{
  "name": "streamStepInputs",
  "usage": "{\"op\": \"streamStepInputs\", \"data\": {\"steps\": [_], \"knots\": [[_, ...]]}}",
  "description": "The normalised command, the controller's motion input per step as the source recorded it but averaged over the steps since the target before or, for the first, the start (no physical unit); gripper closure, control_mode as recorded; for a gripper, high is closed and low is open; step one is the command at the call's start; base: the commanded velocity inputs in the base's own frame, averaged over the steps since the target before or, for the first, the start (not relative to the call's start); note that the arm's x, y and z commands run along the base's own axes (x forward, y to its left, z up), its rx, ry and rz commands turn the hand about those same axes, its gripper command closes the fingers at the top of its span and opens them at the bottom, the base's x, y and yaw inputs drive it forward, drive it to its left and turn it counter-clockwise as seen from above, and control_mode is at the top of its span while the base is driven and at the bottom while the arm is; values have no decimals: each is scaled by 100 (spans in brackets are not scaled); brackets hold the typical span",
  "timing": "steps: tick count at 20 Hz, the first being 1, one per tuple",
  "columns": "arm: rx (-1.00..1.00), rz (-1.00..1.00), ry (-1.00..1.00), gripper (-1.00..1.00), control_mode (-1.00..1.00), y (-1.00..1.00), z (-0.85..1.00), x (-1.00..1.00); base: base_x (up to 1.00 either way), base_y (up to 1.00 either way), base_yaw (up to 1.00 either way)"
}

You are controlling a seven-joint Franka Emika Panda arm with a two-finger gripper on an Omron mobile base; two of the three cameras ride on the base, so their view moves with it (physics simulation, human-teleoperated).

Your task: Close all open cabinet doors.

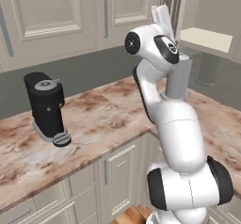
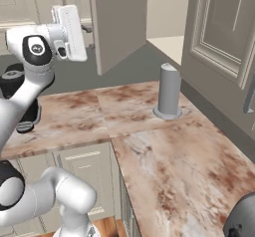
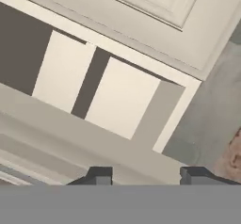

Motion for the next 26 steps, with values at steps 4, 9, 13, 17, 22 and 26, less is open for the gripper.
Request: {"op": "streamStepInputs", "data": {"steps": [4, 9, 13, 17, 22, 26], "knots": [[0, -21, 7, -100, -100, -100, -17, 7, 0, 0, 0], [0, -22, 11, -100, -100, -97, -19, 25, 0, 0, 0], [0, -20, 14, -100, -100, -90, -16, 29, 0, 0, 0], [0, -19, 15, -100, -100, -87, -15, 26, 0, 0, 0], [0, -18, 12, -100, -100, -95, -14, 17, 0, 0, 0], [0, -16, 11, -100, -100, -100, -19, 14, 0, 0, 0]]}}
